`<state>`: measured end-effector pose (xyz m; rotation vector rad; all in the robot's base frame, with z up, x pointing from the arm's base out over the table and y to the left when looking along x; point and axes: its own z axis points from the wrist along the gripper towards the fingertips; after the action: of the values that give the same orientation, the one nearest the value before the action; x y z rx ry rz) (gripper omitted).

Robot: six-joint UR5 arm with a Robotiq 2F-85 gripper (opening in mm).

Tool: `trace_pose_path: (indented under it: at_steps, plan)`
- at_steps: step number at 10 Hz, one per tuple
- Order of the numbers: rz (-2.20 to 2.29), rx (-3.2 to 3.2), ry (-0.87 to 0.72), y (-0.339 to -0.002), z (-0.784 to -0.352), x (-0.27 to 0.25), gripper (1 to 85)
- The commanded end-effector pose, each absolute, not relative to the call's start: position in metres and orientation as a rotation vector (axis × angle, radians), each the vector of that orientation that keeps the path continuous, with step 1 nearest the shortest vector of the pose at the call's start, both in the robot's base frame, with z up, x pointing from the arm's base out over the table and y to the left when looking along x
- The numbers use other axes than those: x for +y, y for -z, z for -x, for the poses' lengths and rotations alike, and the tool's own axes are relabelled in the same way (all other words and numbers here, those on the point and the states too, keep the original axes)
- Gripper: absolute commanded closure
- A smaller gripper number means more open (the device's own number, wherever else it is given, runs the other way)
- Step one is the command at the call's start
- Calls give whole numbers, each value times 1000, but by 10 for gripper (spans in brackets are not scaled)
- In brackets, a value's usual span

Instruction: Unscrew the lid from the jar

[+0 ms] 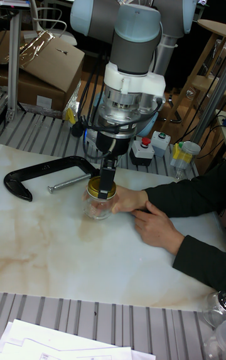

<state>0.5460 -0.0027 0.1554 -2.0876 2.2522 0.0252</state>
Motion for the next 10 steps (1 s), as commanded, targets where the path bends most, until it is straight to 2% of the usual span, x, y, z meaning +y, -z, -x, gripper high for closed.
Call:
trace_pose_path:
  at_steps: [1,4,6,10]
  plan:
    - [1887,2433,-79,-160,-540,2,7]
    - [1566,2679,-129,-163,-531,4,7]
    - [1347,2789,-216,-165,-526,18,7]
    - [1189,2848,-186,-163,-535,16,7]
